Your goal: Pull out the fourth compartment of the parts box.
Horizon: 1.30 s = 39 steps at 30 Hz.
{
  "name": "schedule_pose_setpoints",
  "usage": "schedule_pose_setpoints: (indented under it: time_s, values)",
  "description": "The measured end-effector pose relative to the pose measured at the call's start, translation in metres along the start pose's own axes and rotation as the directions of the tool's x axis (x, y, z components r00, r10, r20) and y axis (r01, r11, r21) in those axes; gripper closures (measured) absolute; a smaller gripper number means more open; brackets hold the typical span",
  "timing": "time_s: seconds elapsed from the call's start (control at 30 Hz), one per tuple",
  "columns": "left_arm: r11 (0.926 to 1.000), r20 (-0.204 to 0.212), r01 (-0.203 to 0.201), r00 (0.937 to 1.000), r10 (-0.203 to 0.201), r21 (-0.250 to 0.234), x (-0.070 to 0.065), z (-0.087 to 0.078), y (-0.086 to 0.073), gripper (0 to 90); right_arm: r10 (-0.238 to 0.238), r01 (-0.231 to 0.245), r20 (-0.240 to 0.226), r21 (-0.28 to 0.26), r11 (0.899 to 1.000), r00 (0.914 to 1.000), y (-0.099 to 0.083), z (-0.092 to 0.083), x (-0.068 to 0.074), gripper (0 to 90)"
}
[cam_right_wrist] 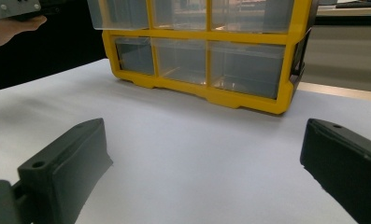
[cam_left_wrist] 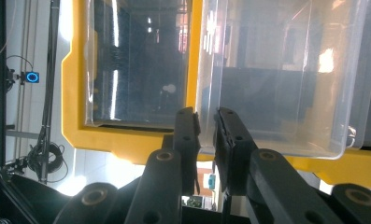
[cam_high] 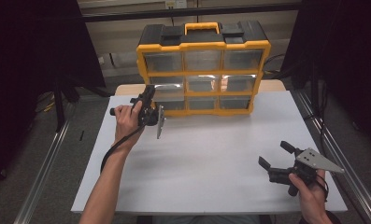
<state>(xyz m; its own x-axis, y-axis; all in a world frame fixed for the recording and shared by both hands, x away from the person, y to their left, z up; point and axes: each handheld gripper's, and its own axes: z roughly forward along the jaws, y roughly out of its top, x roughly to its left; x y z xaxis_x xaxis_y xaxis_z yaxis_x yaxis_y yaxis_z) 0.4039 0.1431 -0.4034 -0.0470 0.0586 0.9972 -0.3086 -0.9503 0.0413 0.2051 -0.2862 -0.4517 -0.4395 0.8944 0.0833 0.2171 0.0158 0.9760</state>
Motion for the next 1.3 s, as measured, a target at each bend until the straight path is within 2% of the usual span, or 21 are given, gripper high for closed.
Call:
schedule_pose_setpoints:
  time_s: [0.03, 0.1, 0.13, 0.2, 0.23, 0.33, 0.37, 0.4, 0.53, 0.67, 0.7, 0.83, 0.87, 1.03, 1.13, 1.17, 1.2, 1.27, 1.3]
  values:
    - [1.0, 0.0, 0.0, 1.0, 0.0, 0.002, 0.0, -0.001, 0.0, 79.7, -0.007, 0.007, -0.006, 0.005, 1.0, 1.0, 0.0, 0.0, 0.0, 1.0]
    - [0.9995, -0.022, 0.002, 0.9998, -0.002, -0.03, -0.001, 0.0, -0.002, 79.8, -0.005, 0.005, -0.004, 0.002, 1.0, 1.0, 0.0, 0.0, 0.0, 1.0]
    - [1.0, -0.011, 0.005, 0.9999, -0.005, 0.006, -0.001, -0.004, 0.0, 79.8, -0.005, 0.005, -0.004, 0.002, 1.0, 1.0, 0.0, 0.0, 0.0, 1.0]
    - [1.0, -0.011, -0.006, 0.9999, 0.006, -0.002, -0.001, -0.004, 0.0, 79.8, -0.005, 0.005, -0.003, 0.001, 1.0, 1.0, 0.0, 0.0, 0.0, 1.0]
    - [1.0, -0.011, 0.004, 0.9999, -0.004, -0.005, -0.001, -0.005, 0.001, 79.8, -0.002, 0.002, -0.003, 0.0, 1.0, 1.0, 0.0, 0.0, 0.0, 1.0]
    - [1.0, -0.013, -0.009, 0.9999, 0.009, 0.004, 0.0, -0.007, 0.002, 79.8, -0.008, 0.008, -0.003, -0.002, 1.0, 1.0, 0.0, -0.001, 0.0, 0.9]
    - [0.9997, -0.023, 0.001, 0.9997, -0.002, -0.025, -0.001, -0.006, 0.001, 79.8, -0.008, 0.008, -0.003, -0.002, 1.0, 1.0, 0.0, -0.001, 0.0, 0.9]
    - [1.0, -0.013, 0.004, 0.9999, -0.004, -0.005, -0.001, -0.008, 0.001, 79.8, -0.005, 0.005, -0.002, -0.003, 1.0, 1.0, 0.0, 0.0, 0.0, 1.0]
    - [1.0, -0.017, 0.0, 0.9999, 0.0, -0.006, -0.002, -0.011, 0.002, 79.8, -0.004, 0.004, -0.001, 0.0, 1.0, 1.0, 0.0, 0.0, 0.0, 1.0]
    - [0.9998, -0.026, -0.004, 0.9996, 0.003, -0.018, -0.003, -0.012, 0.002, 79.7, -0.012, 0.012, -0.006, 0.006, 1.0, 0.9999, 0.0, 0.0, 0.0, 1.0]
    - [0.9993, -0.041, -0.001, 0.9992, -0.001, -0.038, -0.004, -0.01, 0.002, 79.7, -0.01, 0.01, -0.007, 0.006, 1.0, 0.9999, 0.0, 0.0, 0.0, 1.0]
    - [0.9992, -0.038, -0.004, 0.9993, 0.003, -0.039, -0.003, -0.011, 0.002, 79.8, -0.002, 0.002, -0.002, 0.0, 1.0, 1.0, 0.0, -0.001, 0.0, 1.0]
    - [0.9999, -0.016, -0.01, 0.9998, 0.01, 0.0, -0.002, -0.014, 0.003, 79.8, 0.001, -0.001, -0.003, 0.0, 1.0, 1.0, 0.0, 0.0, 0.001, 1.0]
    - [0.9999, -0.008, -0.013, 0.9999, 0.013, -0.001, -0.002, -0.014, 0.004, 79.8, -0.004, 0.004, -0.005, 0.002, 1.0, 1.0, 0.0, -0.001, 0.0, 1.0]
    - [1.0, -0.007, -0.002, 1.0, 0.002, -0.007, -0.003, -0.015, 0.004, 79.8, -0.002, 0.002, -0.001, 0.002, 1.0, 1.0, 0.0, -0.001, 0.0, 1.0]
    - [0.9993, -0.031, -0.006, 0.9995, 0.005, -0.036, -0.004, -0.013, 0.003, 79.7, -0.005, 0.005, -0.001, 0.002, 1.0, 1.0, 0.0, -0.001, 0.0, 1.0]
    - [0.9998, -0.014, -0.02, 0.9997, 0.02, -0.003, -0.003, -0.016, 0.004, 79.7, -0.006, 0.006, -0.001, 0.002, 1.0, 1.0, 0.0, -0.001, 0.0, 1.0]
    - [0.9998, -0.011, -0.019, 0.9998, 0.018, -0.002, -0.003, -0.016, 0.005, 79.7, -0.01, 0.01, -0.007, 0.005, 1.0, 0.9999, 0.0, -0.001, 0.0, 0.9]
    - [1.0, -0.006, -0.004, 1.0, 0.004, 0.001, -0.004, -0.017, 0.004, 79.7, -0.013, 0.013, -0.007, 0.006, 1.0, 0.9999, 0.0, 0.0, 0.001, 1.0]
